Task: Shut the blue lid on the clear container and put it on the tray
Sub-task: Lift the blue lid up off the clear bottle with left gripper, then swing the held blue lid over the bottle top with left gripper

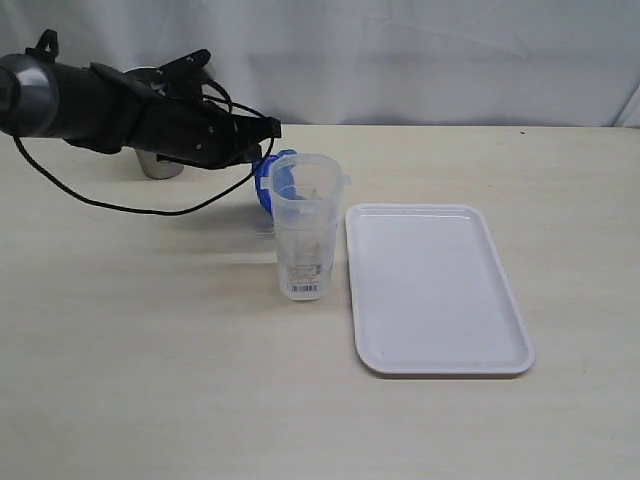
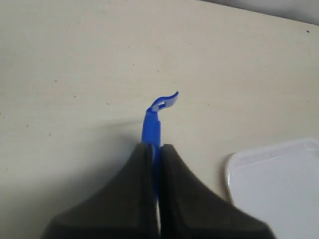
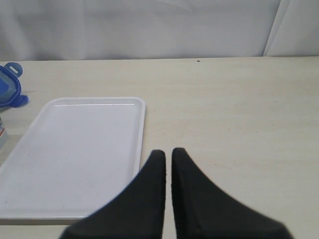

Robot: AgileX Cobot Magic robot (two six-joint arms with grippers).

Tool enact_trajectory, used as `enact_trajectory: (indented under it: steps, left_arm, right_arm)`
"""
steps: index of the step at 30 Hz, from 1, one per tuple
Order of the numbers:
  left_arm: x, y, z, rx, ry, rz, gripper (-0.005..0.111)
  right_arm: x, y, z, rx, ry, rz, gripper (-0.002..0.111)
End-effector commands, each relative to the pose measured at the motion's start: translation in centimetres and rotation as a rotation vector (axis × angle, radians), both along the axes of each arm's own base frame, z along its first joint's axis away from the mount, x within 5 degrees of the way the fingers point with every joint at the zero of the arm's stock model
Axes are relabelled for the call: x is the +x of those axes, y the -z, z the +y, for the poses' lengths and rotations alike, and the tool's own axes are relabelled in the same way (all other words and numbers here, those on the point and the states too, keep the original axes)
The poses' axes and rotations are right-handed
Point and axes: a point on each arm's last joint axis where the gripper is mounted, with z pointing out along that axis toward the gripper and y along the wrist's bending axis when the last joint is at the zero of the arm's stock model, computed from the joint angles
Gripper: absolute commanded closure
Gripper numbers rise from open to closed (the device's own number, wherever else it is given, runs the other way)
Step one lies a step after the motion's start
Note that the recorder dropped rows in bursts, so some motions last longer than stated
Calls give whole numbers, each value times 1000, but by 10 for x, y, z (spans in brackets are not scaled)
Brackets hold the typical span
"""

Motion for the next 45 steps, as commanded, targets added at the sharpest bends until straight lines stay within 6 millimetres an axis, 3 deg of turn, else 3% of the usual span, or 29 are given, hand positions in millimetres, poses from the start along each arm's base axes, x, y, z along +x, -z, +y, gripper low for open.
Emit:
enact_trajectory:
  steps: [1, 9, 27, 45]
  left_arm:
    - [0, -19, 3, 45, 14, -70, 107]
    - [-5, -45, 6, 117, 73, -158, 107]
    - [-34, -137, 16, 224, 178, -404, 107]
    - [-78, -168, -47, 462, 429, -672, 107]
  right_arm:
    - [0, 1, 0, 2, 1, -1, 104]
    - [0, 1, 0, 2, 1, -1, 104]
    - [0, 1, 0, 2, 1, -1, 104]
    - [0, 1, 0, 2, 1, -1, 104]
